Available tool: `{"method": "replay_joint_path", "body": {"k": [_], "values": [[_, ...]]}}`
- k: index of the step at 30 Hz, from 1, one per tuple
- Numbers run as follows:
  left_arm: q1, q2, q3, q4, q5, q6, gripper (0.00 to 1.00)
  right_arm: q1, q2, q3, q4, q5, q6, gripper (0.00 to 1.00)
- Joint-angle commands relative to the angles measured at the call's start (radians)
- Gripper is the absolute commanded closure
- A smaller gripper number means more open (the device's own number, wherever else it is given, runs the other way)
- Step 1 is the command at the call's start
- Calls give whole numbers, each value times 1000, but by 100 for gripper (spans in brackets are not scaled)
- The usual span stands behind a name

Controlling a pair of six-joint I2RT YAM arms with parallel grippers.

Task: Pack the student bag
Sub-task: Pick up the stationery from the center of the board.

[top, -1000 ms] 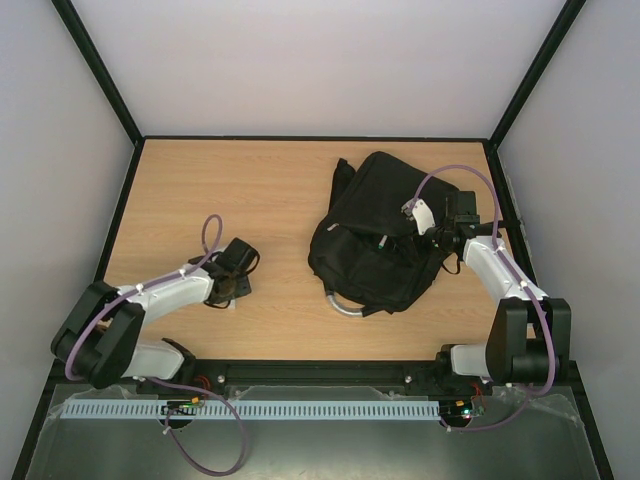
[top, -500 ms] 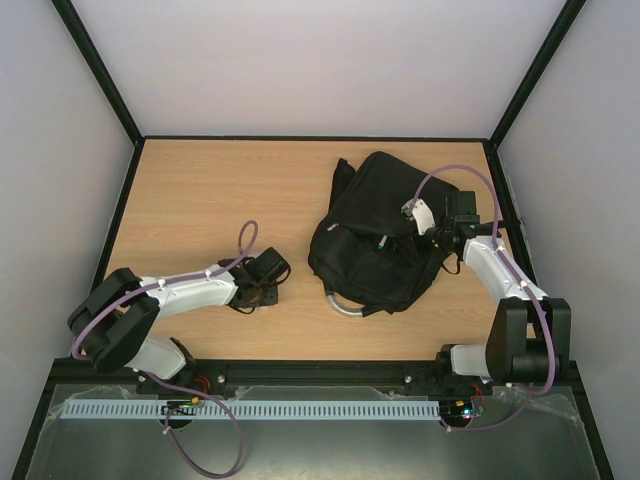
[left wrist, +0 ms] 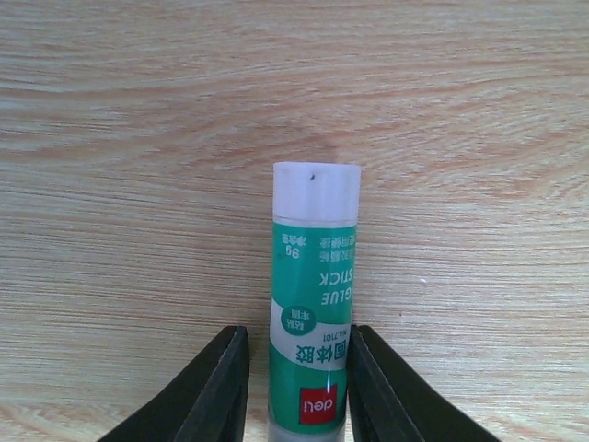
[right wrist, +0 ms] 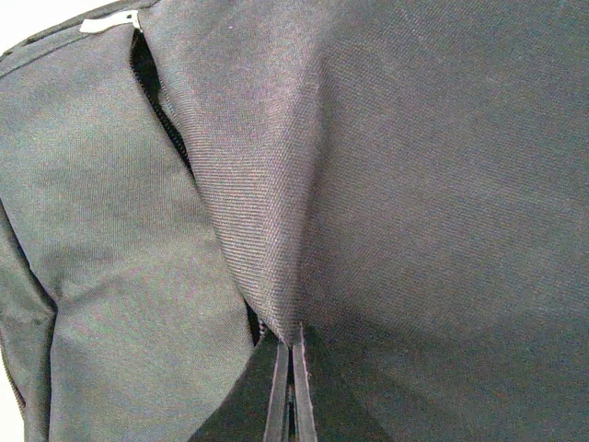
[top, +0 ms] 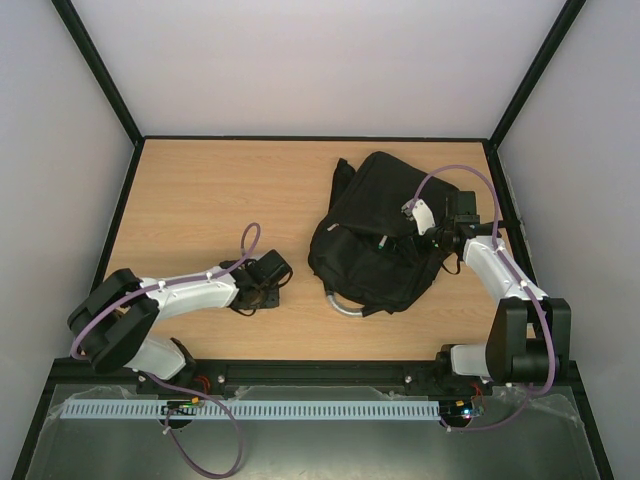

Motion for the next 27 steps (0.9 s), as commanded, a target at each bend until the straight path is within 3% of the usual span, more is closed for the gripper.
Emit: {"method": "replay_joint_path", "body": {"k": [1, 5, 8, 10, 16, 20, 24, 27], "values": [[-16, 17, -29, -94, 84, -4, 70, -2, 0, 22, -82, -50, -5, 99], [-25, -2, -29, -121, 84, -11, 69, -2, 0, 22, -82, -49, -5, 99], [-33, -9, -28, -137, 88, -11, 60, -2, 3, 22, -82, -49, -5, 99], [-39, -9, -30, -140, 87, -10, 60, -2, 3, 22, -82, -50, -5, 99], [-41, -8, -25, -131, 69, -2, 69, -2, 2, 22, -82, -50, -5, 99], [-43, -24, 10, -160, 49, 12, 86, -4, 1, 22, -82, -49, -3, 99], [-48, -73, 76, -209, 1, 28, 89, -4, 3, 22, -82, -51, -3, 99], [-61, -111, 126, -168, 42, 93, 89, -4, 2, 21, -81, -51, -5, 99]]}}
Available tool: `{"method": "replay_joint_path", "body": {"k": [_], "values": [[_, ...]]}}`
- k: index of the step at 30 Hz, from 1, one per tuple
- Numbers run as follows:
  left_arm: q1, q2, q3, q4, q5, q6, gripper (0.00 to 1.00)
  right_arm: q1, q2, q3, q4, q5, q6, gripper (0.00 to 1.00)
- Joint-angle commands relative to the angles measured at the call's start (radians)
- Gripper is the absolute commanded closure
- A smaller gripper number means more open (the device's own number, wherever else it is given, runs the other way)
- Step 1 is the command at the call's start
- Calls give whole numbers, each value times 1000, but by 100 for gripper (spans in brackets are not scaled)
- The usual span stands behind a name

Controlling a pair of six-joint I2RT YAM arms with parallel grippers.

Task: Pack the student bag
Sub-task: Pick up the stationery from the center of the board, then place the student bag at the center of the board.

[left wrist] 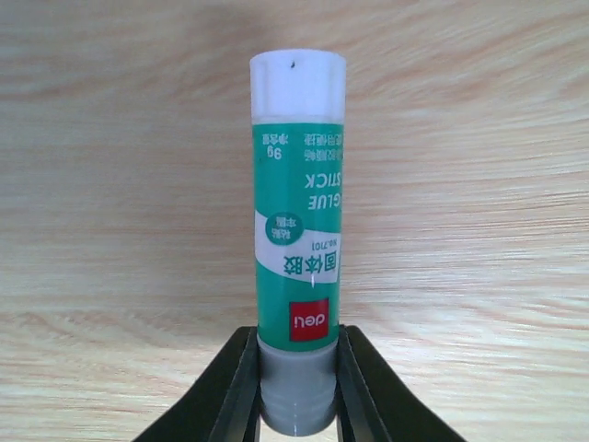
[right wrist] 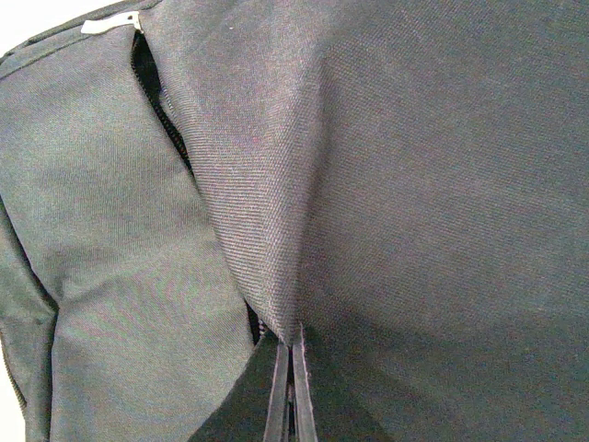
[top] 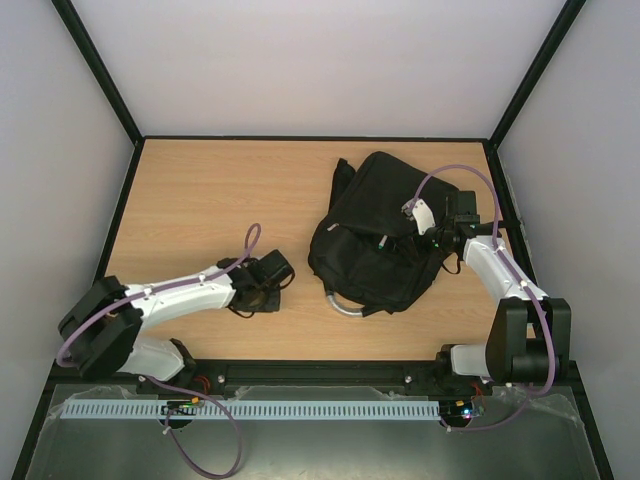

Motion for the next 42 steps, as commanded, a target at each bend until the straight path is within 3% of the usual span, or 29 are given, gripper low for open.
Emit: {"method": "replay_joint_path", "body": {"k": [1, 6, 16, 23, 28, 35, 42], "values": [[-25, -72, 99, 16, 41, 101, 89, -3, 4, 17, -78, -50, -7, 99], [-80, -4, 218, 121, 174, 228, 89, -4, -1, 25, -92, -85, -4, 99], [-150, 319, 516, 157, 274, 462, 89, -4, -9, 20, -86, -98, 3, 99], [-143, 514, 697, 135, 187, 527, 89, -7, -11, 18, -87, -98, 1, 99], [-129, 633, 828, 111, 64, 517, 90, -10, -18, 18, -86, -100, 3, 99], [-90, 818, 1072, 37, 15, 490, 91, -13, -12, 17, -89, -99, 3, 99], [-42, 844, 1098, 114, -38, 408, 88, -20, -10, 15, -87, -101, 1, 99]]}}
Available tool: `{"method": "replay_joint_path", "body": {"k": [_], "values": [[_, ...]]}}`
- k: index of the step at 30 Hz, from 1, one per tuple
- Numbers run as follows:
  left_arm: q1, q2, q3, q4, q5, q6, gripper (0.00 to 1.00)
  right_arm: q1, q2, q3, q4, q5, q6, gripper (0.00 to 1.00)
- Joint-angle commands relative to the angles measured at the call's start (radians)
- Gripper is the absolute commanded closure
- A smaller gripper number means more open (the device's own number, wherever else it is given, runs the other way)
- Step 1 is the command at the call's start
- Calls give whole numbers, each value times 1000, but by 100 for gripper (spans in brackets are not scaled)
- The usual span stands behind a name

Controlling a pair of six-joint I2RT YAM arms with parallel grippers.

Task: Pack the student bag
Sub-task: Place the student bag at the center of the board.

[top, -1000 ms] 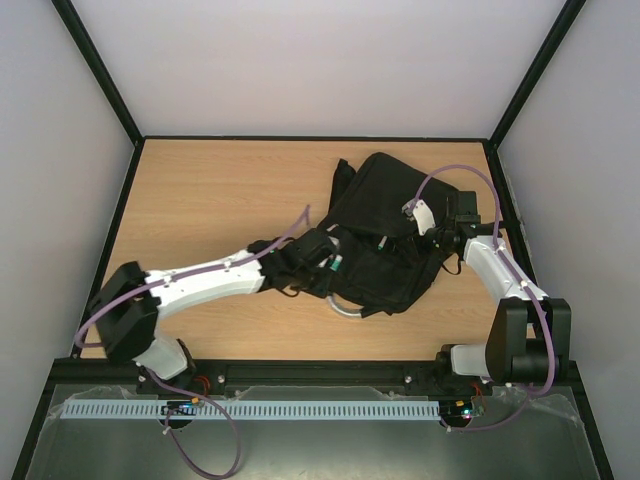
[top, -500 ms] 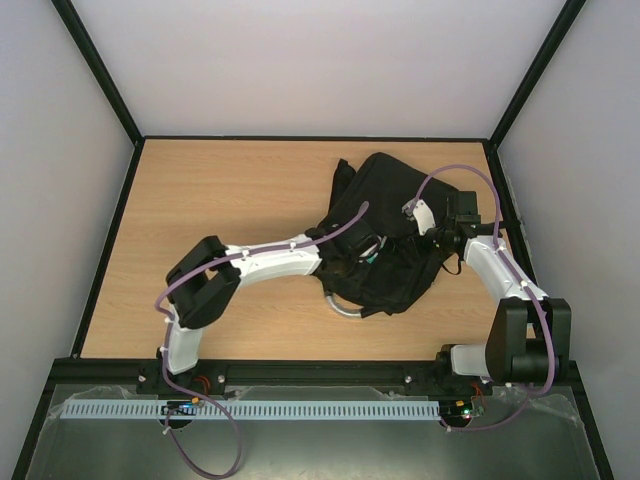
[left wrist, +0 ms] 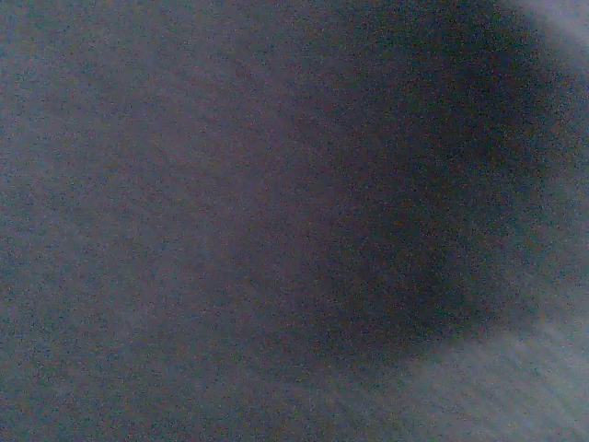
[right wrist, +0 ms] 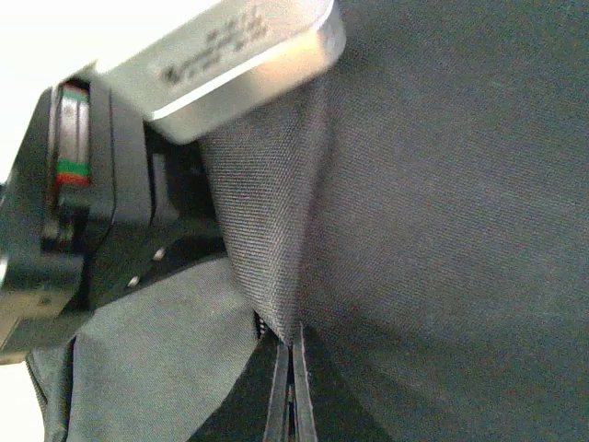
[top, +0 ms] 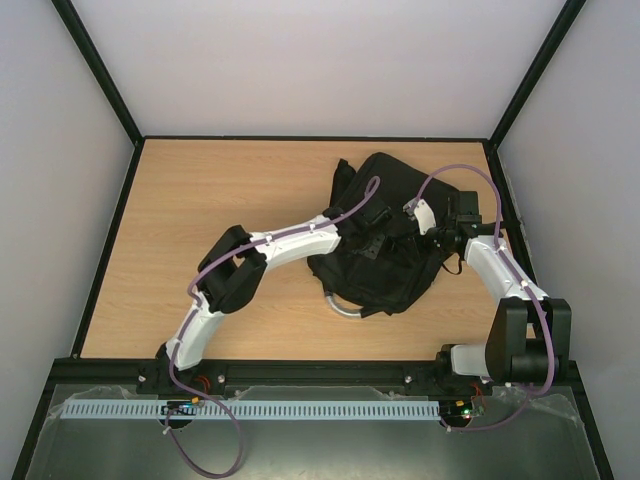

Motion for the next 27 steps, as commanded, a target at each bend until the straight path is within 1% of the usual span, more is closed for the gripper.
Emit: {"method": "replay_joint_path", "body": {"k": [1, 4, 7, 9, 13, 16, 20, 22, 25, 27], "values": [[48, 39, 15, 37, -73, -44, 87, -4, -7, 16, -76, -55, 1, 99], [51, 55, 14, 93, -68, -20, 81, -4, -3, 18, -79, -57, 0, 99], [51, 48, 10, 111, -32, -23, 75, -4, -6, 17, -80, -57, 0, 99], [46, 21, -16, 127, -11, -26, 70, -6, -3, 17, -80, -57, -1, 99], [31, -56, -77, 142, -10, -30, 57, -6, 3, 16, -81, -59, -4, 99], [17, -118, -123, 143, -11, -28, 51, -6, 8, 19, -82, -60, -8, 99], [0, -202, -209, 149, -11, -38, 50, -6, 9, 18, -84, -61, -8, 99], [-6, -239, -264, 162, -6, -43, 53, -6, 8, 18, -85, -61, -9, 99], [-8, -269, -329, 190, 5, -47, 64, -6, 10, 18, -84, -62, -8, 99], [-8, -271, -359, 213, 16, -40, 75, -6, 11, 19, -85, -63, -8, 99]]}}
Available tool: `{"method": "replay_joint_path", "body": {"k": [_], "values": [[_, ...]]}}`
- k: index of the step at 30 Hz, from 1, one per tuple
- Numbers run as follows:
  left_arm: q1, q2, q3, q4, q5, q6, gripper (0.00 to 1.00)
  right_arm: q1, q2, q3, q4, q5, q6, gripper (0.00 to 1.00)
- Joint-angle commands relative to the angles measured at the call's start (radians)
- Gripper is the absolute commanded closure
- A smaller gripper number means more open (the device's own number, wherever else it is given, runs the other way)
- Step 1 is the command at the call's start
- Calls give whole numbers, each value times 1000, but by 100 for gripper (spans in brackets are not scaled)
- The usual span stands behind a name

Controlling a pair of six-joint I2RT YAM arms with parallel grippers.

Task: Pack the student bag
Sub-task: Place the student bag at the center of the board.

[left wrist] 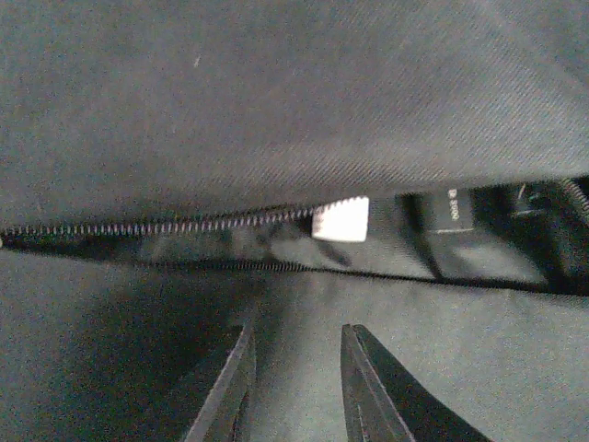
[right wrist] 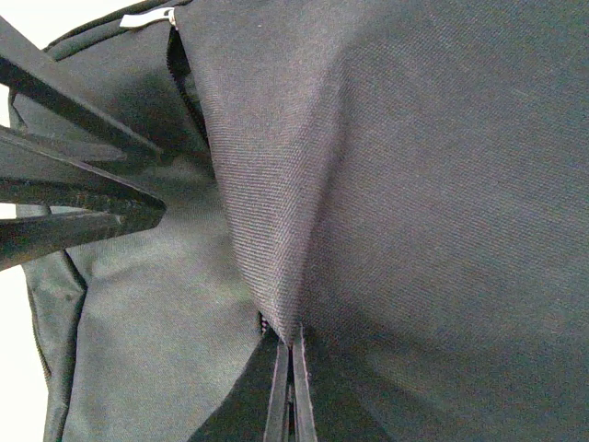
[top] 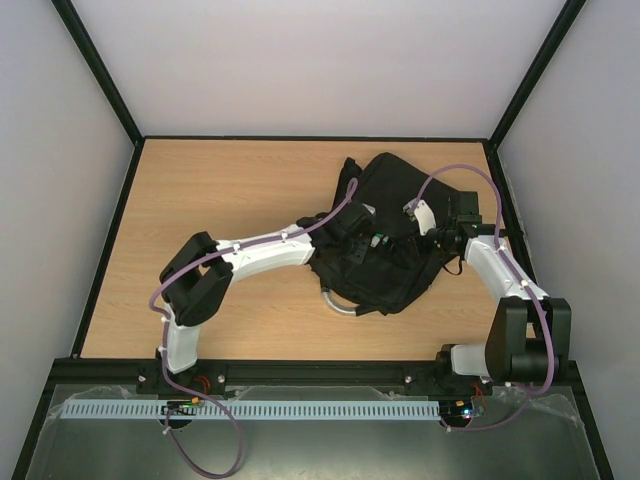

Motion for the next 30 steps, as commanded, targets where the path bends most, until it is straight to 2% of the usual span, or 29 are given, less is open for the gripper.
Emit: {"method": "replay_joint_path", "body": {"k": [1, 3, 4, 10, 20, 23, 26, 30], "values": [[-5, -23, -69, 58, 12, 7, 81, -3, 7, 19, -76, -52, -7, 99], [-4, -12, -79, 85, 14, 13, 94, -3, 6, 20, -77, -51, -7, 99], [-4, -4, -80, 100, 17, 18, 97, -3, 4, 19, -78, -52, -6, 99], [0, 75, -12, 155, 13, 55, 98, -4, 4, 18, -79, -54, -6, 99], [26, 182, 142, 222, 90, 79, 98, -5, 22, 22, -85, -53, -7, 99], [25, 150, 142, 196, 100, 78, 97, -10, 25, 24, -90, -63, -5, 99], [23, 77, 60, 158, 107, 70, 92, -34, 23, 40, -110, -95, -1, 97], [19, -71, -110, 132, 150, 69, 81, -67, 2, 70, -155, -119, -14, 86]]}}
